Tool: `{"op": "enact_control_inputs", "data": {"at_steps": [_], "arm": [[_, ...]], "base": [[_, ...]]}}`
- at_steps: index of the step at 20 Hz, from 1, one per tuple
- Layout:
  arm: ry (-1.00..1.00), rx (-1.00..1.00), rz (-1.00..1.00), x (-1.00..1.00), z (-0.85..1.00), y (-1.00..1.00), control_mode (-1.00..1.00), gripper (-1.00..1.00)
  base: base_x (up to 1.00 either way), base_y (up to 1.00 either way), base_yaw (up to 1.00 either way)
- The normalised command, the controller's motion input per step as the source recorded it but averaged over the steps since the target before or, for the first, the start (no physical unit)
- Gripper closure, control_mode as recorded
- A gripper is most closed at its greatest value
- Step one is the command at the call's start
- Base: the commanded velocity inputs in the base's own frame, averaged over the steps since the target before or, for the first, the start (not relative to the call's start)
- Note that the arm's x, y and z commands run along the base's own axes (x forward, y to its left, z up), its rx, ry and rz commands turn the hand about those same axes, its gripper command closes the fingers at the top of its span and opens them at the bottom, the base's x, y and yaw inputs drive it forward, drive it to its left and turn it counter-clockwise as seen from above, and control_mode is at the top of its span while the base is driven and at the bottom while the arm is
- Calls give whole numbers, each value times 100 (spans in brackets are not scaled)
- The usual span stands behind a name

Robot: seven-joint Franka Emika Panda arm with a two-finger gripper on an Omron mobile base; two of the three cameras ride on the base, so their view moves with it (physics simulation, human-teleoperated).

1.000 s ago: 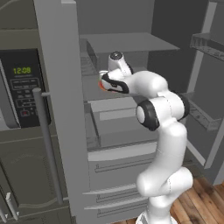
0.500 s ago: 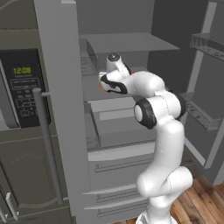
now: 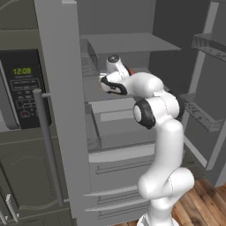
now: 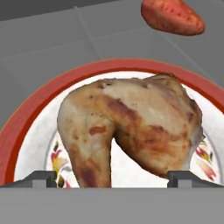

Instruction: Retrieve the chicken drumstick from the fridge and place it on the saucepan with marinade on the stove.

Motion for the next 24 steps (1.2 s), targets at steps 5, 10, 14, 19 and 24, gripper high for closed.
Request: {"op": "enact_control_inputs", "data": {"at_steps": [5, 10, 14, 19, 24], "arm": [[5, 0, -3, 25, -3, 4, -100, -100], [3, 0, -3, 13, -16, 1, -100, -100], [2, 0, -1, 0, -32, 0, -100, -100], [1, 0, -1, 0, -43, 0, -100, -100], [0, 0, 0, 0, -36, 0, -100, -100]], "base": [[0, 0, 0], [0, 0, 0], [0, 0, 0], [0, 0, 0], [0, 0, 0]]}}
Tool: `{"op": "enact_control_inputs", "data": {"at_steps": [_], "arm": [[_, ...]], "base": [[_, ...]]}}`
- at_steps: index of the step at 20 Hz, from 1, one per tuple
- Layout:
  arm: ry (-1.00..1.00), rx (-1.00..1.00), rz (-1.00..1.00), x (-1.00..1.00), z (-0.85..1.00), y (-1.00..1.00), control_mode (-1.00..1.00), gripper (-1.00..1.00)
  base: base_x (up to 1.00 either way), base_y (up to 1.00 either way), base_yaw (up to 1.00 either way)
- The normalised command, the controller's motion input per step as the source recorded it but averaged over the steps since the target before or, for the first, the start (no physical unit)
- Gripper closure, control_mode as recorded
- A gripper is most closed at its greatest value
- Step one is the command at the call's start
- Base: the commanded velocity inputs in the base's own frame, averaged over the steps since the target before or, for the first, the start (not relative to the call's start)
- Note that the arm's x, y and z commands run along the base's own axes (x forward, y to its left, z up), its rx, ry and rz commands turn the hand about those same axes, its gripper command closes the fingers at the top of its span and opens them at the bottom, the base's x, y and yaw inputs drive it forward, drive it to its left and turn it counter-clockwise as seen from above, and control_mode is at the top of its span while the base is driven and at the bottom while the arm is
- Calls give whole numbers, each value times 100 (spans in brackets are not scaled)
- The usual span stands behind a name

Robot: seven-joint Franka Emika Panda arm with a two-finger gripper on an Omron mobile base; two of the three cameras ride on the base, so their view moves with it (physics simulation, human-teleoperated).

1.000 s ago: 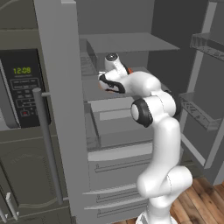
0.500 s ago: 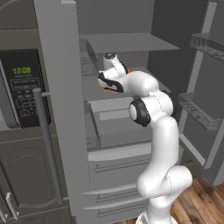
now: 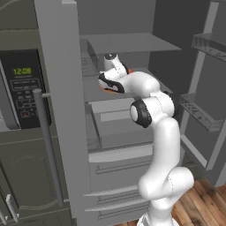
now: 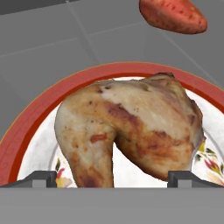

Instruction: Retrieve the chicken drumstick from the fridge and place it on the saucepan with marinade on the stove.

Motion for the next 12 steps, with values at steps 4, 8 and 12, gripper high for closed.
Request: {"op": "enact_control_inputs", "data": {"at_steps": [4, 8, 12], "arm": [[0, 0, 0, 0, -29, 3, -100, 100], [0, 0, 0, 0, -28, 3, -100, 100], [0, 0, 0, 0, -19, 2, -100, 100]], "base": [[0, 0, 0], [0, 0, 0], [0, 0, 0]]}}
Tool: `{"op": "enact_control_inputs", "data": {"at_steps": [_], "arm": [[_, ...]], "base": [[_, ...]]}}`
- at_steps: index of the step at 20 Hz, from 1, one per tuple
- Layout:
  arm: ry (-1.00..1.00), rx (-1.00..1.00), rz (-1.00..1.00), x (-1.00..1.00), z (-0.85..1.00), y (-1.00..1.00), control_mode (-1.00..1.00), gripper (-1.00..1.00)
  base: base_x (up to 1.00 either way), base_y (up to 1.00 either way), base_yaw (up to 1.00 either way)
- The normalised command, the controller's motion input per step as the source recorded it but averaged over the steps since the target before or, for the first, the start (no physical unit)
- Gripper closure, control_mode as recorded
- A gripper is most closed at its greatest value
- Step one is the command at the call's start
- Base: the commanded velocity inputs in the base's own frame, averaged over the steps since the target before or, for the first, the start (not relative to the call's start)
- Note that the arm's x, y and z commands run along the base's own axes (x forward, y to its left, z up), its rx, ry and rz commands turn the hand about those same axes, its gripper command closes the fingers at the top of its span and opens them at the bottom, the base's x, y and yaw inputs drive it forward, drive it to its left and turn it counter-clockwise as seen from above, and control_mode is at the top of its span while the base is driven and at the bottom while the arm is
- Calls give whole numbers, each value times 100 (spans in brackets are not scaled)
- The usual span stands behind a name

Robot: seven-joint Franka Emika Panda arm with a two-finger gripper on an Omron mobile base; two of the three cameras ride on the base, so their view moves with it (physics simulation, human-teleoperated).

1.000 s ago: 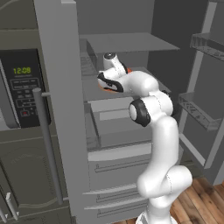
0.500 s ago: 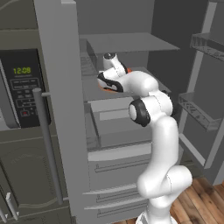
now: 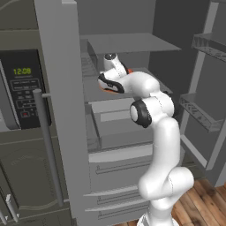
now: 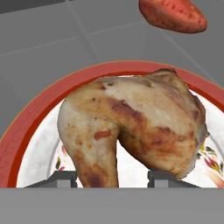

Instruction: Retrieve the chicken drumstick from the fridge and place it on the saucepan with marinade on the stove.

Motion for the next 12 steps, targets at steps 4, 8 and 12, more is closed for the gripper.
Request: {"op": "enact_control_inputs", "data": {"at_steps": [4, 8, 12], "arm": [[0, 0, 0, 0, -12, 2, -100, 100], [0, 0, 0, 0, -18, 0, -100, 100], [0, 0, 5, 0, -15, 0, -100, 100]], "base": [[0, 0, 0], [0, 0, 0], [0, 0, 0]]}}
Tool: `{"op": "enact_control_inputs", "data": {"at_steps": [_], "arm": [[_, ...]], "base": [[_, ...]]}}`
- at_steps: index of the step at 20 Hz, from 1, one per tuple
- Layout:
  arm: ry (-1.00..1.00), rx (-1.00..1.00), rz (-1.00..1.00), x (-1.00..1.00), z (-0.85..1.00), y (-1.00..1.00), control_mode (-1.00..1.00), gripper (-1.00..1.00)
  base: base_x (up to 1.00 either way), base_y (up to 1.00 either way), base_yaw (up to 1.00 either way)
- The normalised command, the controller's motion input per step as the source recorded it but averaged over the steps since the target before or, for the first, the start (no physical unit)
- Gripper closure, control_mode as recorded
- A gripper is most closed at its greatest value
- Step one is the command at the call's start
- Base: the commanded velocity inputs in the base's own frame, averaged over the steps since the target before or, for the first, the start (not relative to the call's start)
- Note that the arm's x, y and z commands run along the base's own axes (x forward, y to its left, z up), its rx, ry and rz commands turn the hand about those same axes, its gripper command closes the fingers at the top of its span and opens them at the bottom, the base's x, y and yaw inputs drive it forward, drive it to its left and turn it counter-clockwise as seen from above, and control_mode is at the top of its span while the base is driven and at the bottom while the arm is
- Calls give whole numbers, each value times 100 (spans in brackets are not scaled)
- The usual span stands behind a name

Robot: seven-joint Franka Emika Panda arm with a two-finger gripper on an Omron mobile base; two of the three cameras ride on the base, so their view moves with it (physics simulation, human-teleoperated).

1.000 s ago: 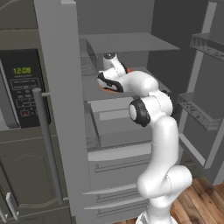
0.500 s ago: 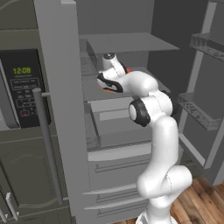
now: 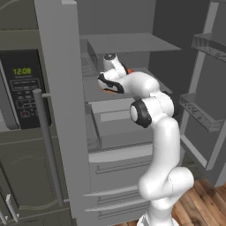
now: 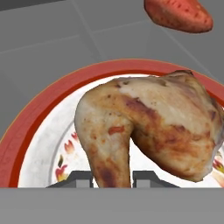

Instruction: Retrieve the chicken drumstick from the fridge and place it on the saucepan with marinade on the stove.

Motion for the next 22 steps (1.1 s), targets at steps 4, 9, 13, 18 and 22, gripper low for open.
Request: {"op": "enact_control_inputs", "data": {"at_steps": [4, 9, 13, 18, 22], "arm": [[0, 0, 5, 0, -1, 0, -100, 100], [-7, 0, 7, 0, 0, -1, -100, 100], [-12, 0, 9, 0, 0, 0, -100, 100], [-9, 0, 12, 0, 0, 0, -100, 100], [-7, 0, 14, -9, 2, 0, -100, 100]], "base": [[0, 0, 0], [0, 0, 0], [0, 0, 0], [0, 0, 0], [0, 0, 0]]}}
